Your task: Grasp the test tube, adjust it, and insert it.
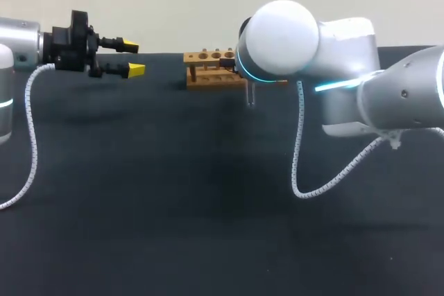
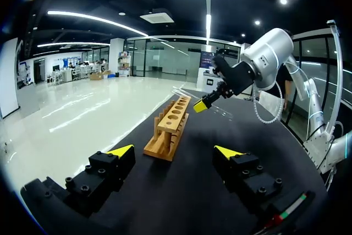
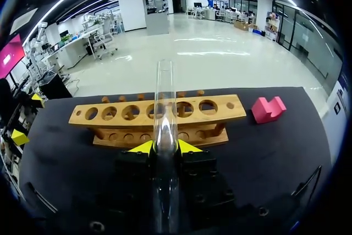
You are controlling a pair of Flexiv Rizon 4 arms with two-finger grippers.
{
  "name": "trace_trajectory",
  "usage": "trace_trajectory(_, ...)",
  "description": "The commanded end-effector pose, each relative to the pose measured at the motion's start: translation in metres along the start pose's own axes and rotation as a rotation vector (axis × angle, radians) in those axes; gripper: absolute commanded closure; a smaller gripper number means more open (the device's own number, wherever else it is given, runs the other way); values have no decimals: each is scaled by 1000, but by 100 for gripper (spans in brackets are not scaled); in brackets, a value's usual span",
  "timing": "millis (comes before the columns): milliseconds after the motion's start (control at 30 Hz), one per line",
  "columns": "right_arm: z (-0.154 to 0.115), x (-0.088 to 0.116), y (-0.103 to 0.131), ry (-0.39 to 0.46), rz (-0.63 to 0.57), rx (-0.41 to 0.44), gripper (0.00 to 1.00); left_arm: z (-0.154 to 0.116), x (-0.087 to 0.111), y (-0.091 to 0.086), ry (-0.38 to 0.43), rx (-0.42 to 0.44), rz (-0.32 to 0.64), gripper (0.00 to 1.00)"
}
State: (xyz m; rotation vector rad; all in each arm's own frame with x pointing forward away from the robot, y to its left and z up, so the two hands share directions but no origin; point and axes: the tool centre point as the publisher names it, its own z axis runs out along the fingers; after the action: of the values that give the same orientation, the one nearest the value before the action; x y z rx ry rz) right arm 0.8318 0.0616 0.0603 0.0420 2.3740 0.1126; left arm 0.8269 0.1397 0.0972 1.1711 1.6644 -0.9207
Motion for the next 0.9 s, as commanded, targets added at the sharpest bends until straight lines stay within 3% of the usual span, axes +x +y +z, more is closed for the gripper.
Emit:
trace_trajectory(33, 6, -1, 0, 3, 2, -2, 100, 0, 1, 0, -3, -2, 3, 0)
trace_trajectory(900, 20, 10, 0, 73, 11, -19, 100, 0, 1, 0, -3, -2, 3, 0)
